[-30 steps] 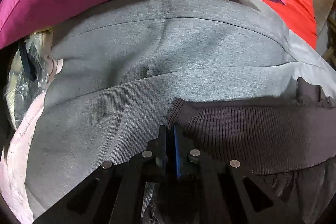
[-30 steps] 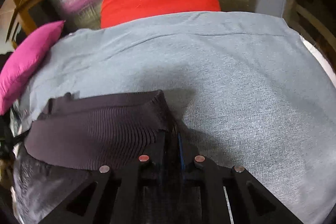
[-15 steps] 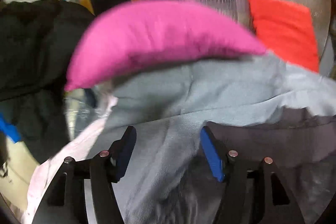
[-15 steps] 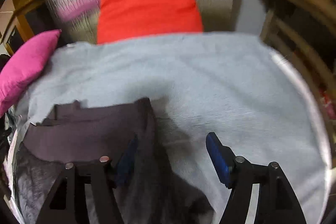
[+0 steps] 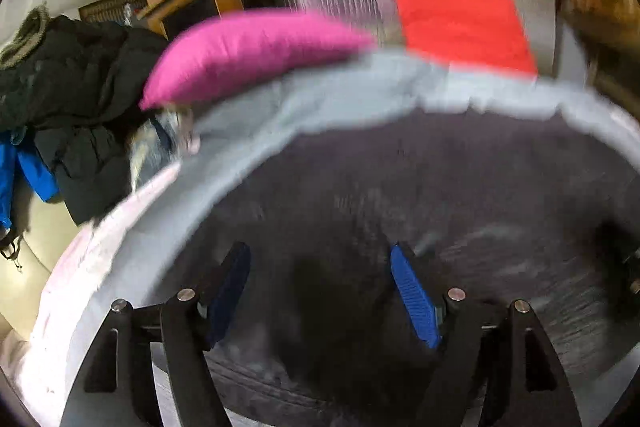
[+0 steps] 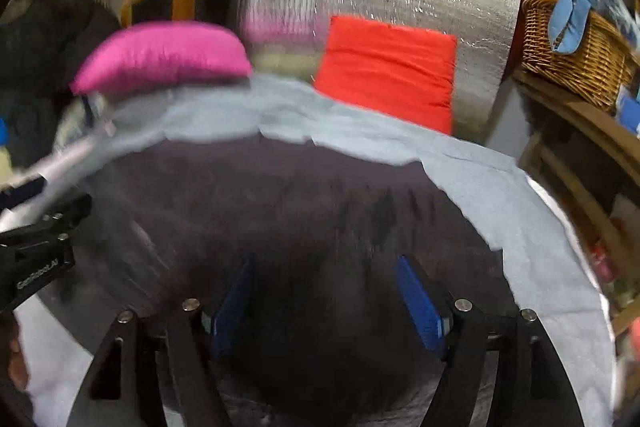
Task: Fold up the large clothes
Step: 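Press and smooth the folded jacket flat with both open tools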
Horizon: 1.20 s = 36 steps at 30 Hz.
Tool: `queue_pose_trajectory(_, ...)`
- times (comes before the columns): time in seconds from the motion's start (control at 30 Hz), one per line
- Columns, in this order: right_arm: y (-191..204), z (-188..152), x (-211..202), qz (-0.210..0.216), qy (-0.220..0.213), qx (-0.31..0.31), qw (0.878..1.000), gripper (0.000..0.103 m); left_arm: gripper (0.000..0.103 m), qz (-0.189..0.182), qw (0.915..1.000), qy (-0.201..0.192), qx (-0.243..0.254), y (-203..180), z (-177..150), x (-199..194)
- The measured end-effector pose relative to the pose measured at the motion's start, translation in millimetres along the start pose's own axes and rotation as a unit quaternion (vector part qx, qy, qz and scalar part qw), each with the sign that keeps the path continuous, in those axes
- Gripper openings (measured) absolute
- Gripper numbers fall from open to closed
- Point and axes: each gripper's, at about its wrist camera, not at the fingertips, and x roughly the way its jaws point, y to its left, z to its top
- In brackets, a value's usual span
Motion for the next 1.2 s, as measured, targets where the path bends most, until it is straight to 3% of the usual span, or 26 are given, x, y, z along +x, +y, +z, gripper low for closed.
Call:
queue_pose_trajectory(0.1,-20.3,-19.7,16.8,-0.011,0.031,0.035,0.999,0.075,0.079,0.003,1.0,0.003,0.003,0.7,-14.5,12.4)
queue_pose_trajectory(0.33,-18.8,-26.0,23.3,-0.02,0.037,0.029,0.999,0.076,0.079,0.016,0.9996,0.009,0.022,-6.1,-16.9,15.7)
queue_pose_trajectory(0.5,-28.7,-8.4,10.4,0.001,0.064,0.062,0.996,0.076,0.078,-0.018,0.9998,0.01,0.001,10.4,-13.5,-4.3)
queue_pose_trajectory(0.63,-38.7,1.3,-33.3,0.014,0.013,0.086,0.996,0.078,0.078,-0.029,0.9987,-0.007,-0.042,35.6,-13.0,-36.0)
queue_pose_trajectory(0.77,-42.0,-8.5,-59.6,-0.001,-0.014,0.068,0.998,0.078,0.078,-0.008,0.9986,-0.014,-0.051,55.4,-18.7,-49.7)
queue_pose_trajectory(0.93,-70.2,-44.6,-37.9,-0.013,0.039,0.104,0.994,0.078,0.078,0.012,0.9975,0.023,-0.066,72.8,-32.6,-31.0)
queue_pose_trajectory(1.2,-82.4,-56.0,-22.2,-0.006,0.052,0.113,0.992,0.09,0.079,0.015,0.9974,0.03,-0.064,71.3,-39.6,-18.1)
